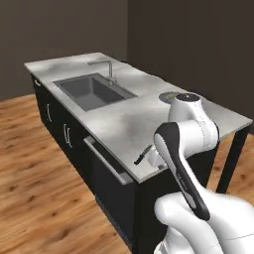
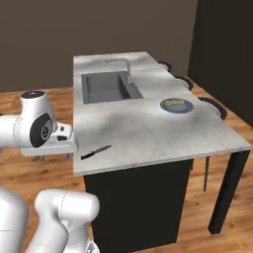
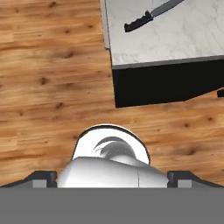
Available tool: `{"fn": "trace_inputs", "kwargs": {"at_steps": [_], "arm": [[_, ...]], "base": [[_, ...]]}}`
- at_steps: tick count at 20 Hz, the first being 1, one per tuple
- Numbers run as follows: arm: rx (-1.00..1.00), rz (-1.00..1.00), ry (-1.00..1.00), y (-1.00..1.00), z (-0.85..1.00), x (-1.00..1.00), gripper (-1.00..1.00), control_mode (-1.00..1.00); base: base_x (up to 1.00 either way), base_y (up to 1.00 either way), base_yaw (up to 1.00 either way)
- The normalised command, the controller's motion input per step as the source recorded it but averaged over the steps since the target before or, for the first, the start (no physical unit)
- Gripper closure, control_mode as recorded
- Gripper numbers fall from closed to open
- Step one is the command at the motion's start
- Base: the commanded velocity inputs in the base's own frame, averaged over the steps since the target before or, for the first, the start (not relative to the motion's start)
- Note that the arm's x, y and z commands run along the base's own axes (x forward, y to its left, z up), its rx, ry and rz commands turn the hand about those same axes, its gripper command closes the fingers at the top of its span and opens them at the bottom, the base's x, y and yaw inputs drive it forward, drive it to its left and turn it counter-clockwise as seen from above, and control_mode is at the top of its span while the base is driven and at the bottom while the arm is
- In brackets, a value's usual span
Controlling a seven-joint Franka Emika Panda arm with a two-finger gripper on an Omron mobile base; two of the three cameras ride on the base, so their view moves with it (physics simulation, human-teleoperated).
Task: Retrieve the butter from the fridge and place it on a plate on the dining table. Then retrieve the butter knife by the fridge and place it near the plate.
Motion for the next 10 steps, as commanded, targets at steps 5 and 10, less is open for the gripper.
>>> {"fn": "trace_inputs", "kwargs": {"at_steps": [5, 10], "arm": [[0.00, 0.00, 0.00, 0.00, 0.00, 0.00, -1.00, 1.00], [0.00, 0.00, 0.00, 0.00, 0.00, 0.00, -1.00, 1.00]], "base": [[0.43, 0.57, -0.72], [0.11, 0.51, -0.69]]}}
